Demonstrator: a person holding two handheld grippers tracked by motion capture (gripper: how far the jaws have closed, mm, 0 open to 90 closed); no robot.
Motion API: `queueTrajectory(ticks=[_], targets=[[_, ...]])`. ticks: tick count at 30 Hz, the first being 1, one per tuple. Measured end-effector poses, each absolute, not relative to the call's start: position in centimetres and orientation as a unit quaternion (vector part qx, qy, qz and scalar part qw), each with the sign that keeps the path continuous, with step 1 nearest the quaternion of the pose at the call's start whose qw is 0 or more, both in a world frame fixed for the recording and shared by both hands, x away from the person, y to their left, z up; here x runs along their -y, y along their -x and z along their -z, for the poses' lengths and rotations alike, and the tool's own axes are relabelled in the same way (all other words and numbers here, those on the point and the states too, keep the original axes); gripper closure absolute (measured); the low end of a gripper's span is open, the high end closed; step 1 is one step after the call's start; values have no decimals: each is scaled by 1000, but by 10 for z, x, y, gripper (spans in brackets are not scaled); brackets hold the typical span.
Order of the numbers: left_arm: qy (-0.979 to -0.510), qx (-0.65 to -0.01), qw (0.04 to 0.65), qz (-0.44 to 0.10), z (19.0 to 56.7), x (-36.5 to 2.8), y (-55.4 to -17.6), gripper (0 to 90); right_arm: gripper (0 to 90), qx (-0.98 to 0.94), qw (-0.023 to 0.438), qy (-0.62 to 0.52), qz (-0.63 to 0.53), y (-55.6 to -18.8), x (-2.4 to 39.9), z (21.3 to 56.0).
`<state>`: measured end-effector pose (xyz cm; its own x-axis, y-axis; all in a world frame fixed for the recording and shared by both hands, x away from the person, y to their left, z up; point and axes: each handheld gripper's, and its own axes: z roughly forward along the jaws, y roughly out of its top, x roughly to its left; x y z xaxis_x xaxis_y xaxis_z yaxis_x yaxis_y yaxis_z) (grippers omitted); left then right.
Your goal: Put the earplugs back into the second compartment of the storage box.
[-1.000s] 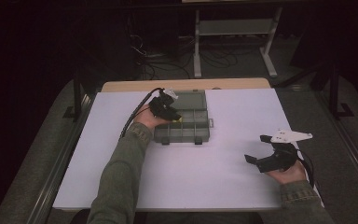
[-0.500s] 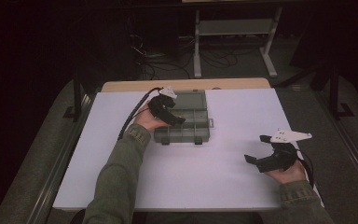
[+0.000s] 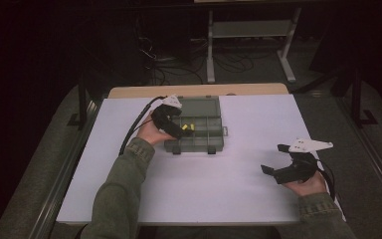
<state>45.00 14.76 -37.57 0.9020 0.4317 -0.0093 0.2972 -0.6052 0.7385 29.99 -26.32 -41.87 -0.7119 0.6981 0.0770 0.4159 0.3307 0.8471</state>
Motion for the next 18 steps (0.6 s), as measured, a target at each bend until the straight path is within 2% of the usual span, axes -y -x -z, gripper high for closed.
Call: queueTrajectory(ticks=[18], targets=[[-864,-225,433,-122,372,-199,-412,0,0,-801,154,-350,-461,-300,262,419]])
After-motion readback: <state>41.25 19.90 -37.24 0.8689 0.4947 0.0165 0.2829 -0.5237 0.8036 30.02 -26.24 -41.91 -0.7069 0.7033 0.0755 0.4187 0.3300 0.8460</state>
